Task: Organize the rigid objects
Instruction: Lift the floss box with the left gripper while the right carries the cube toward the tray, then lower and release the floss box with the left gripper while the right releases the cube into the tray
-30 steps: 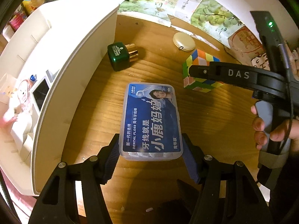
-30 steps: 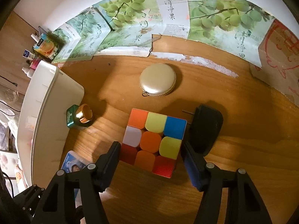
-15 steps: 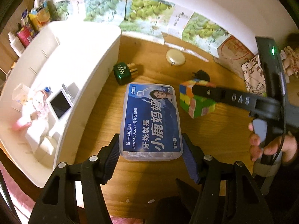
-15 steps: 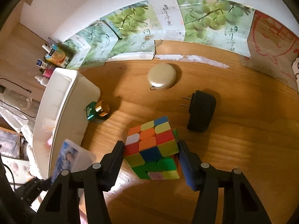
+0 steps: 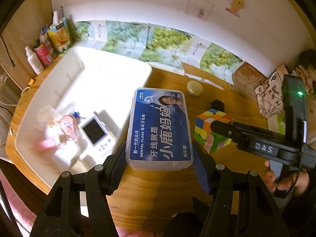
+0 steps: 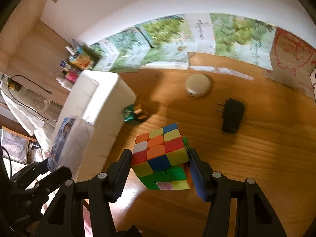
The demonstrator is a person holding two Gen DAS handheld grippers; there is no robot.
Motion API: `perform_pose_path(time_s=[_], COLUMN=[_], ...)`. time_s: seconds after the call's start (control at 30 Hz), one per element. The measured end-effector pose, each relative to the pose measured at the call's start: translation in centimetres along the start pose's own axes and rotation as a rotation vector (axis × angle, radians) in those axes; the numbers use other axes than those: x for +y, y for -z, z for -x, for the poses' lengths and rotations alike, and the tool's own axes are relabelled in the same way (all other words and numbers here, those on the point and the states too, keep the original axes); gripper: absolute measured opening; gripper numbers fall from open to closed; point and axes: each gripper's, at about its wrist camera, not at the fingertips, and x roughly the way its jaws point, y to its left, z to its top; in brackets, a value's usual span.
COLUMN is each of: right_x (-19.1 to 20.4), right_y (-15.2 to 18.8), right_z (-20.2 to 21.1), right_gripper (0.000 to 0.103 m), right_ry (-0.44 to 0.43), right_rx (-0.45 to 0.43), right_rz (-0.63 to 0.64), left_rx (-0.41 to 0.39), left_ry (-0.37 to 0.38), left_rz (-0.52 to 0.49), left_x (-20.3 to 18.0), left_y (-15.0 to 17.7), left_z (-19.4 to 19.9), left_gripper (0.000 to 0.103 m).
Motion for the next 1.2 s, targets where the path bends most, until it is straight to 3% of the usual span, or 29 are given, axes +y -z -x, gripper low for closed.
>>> perform_pose_path(time_s=[0.43, 0.87, 1.2], right_x=[8.3, 15.8, 19.0], right_y=[-0.1, -0.1, 0.8], right_z=[0.1, -3.7, -6.9], right_gripper=[0.058, 0.058, 0.059], right_ry=[-0.05, -0.064, -0.075], right_rx=[-0.063, -0.071, -0.084], right_rz=[0.009, -0.004, -0.071], left_rx=[-0.014, 0.016, 0.076], left_ry=[-0.056, -0.092, -0.102], left_rz=[-0.07, -0.159, -0.252], left_x=[6.5, 13.3, 16.8], left_y=[-2.0, -3.0, -3.2], left_z=[2.1, 1.3, -0.4], left_gripper=[0.066, 0.066, 0.064])
